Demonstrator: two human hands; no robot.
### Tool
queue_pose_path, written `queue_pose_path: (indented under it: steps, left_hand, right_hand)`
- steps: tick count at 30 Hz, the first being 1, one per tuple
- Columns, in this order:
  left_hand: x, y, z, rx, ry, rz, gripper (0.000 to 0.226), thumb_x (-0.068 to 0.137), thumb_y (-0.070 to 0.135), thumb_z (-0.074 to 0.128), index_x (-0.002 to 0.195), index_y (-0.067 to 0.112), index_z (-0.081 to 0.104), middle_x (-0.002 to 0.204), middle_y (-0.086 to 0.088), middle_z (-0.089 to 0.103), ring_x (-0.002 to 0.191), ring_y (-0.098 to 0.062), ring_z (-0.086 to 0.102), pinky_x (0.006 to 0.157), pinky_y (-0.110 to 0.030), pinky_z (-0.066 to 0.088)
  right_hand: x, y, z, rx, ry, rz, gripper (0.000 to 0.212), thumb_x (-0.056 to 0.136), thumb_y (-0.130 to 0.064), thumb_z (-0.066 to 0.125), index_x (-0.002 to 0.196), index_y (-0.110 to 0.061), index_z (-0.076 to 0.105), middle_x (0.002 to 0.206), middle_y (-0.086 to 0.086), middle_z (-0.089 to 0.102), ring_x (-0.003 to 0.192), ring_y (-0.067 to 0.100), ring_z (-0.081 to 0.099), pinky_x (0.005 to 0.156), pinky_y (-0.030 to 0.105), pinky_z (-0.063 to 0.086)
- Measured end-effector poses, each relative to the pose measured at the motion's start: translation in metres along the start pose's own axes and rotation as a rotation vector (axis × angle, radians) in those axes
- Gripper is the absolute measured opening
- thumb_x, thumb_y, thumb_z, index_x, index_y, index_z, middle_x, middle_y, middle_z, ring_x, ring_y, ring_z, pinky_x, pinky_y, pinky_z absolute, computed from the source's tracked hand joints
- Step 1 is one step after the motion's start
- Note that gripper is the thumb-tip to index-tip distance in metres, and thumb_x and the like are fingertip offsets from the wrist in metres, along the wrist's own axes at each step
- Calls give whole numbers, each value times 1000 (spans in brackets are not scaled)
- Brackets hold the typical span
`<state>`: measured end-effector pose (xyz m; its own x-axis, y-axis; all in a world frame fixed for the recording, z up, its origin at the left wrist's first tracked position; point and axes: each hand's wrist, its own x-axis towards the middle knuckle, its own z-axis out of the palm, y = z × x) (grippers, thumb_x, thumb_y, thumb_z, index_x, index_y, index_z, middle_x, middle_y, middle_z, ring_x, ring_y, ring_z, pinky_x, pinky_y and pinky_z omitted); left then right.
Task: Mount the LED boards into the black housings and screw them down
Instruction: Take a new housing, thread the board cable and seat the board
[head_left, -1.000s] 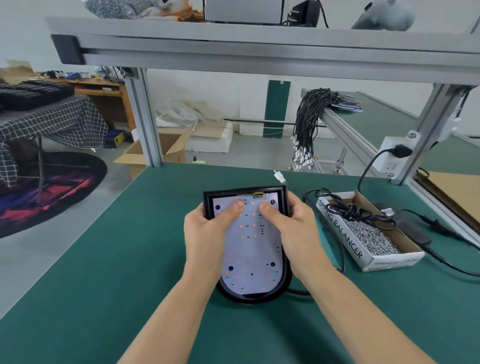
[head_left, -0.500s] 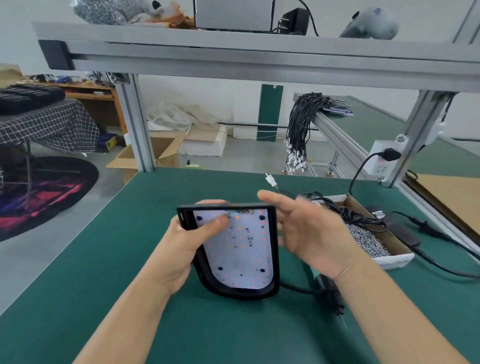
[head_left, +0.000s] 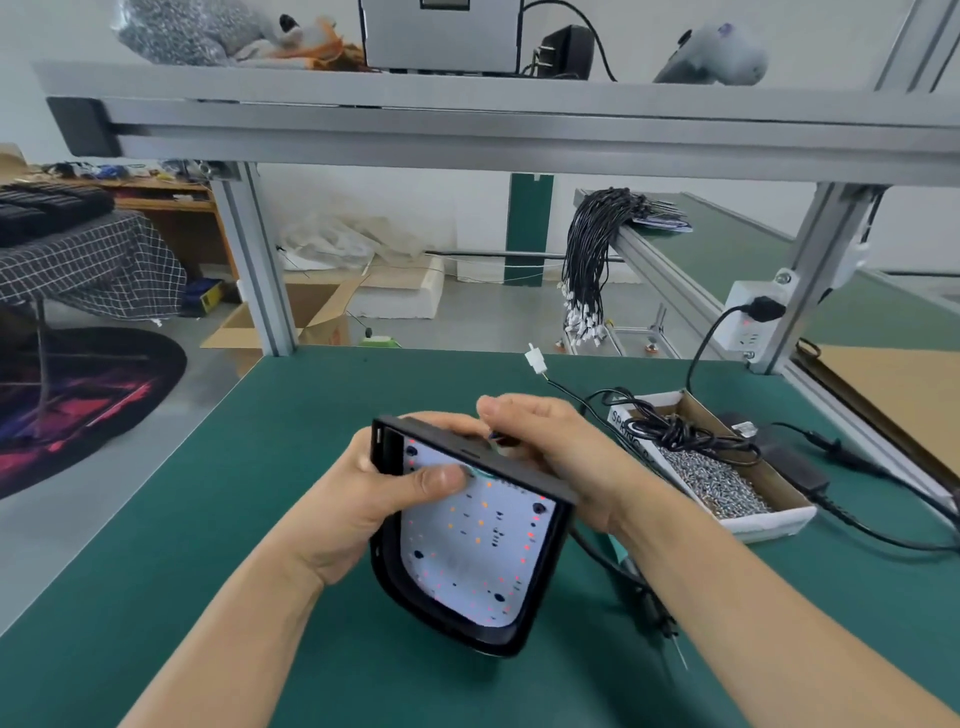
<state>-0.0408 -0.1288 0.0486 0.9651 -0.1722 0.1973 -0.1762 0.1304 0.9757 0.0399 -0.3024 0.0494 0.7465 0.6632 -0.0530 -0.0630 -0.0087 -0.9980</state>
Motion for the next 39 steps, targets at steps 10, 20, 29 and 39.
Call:
queue_pose_path:
  steps: [10, 20, 29, 39]
  left_hand:
    - [11, -7, -3, 17, 101, -39, 49, 51, 29, 90, 96, 18, 74, 95, -4, 73, 88, -16, 70, 71, -19, 53]
    - [20, -14, -4, 39, 192, -57, 57, 40, 33, 95, 91, 14, 75, 92, -15, 74, 83, -23, 72, 68, -25, 58]
    - [19, -19, -11, -24, 172, -26, 27, 63, 1, 68, 88, 10, 74, 90, -15, 74, 81, -26, 72, 64, -25, 58]
    - [16, -26, -31, 54, 134, 57, 46, 57, 17, 76, 102, 11, 69, 98, -18, 72, 90, -27, 71, 71, -30, 58]
  right_hand:
    - [12, 1, -4, -169, 143, -161, 26, 96, -38, 53, 83, -17, 63, 61, -13, 57, 55, 6, 47, 56, 15, 40]
    - [-8, -9, -2, 12, 182, 405, 41, 96, -52, 43, 78, -18, 56, 70, -2, 56, 62, 13, 49, 59, 25, 40]
    - [-8, 5, 22, 689, 90, 536, 57, 98, -51, 37, 80, -9, 71, 84, 5, 72, 81, 17, 68, 69, 22, 50]
    - [19, 6, 34, 885, 241, 307, 27, 75, -30, 74, 84, -6, 68, 78, 4, 59, 73, 16, 51, 86, 26, 43]
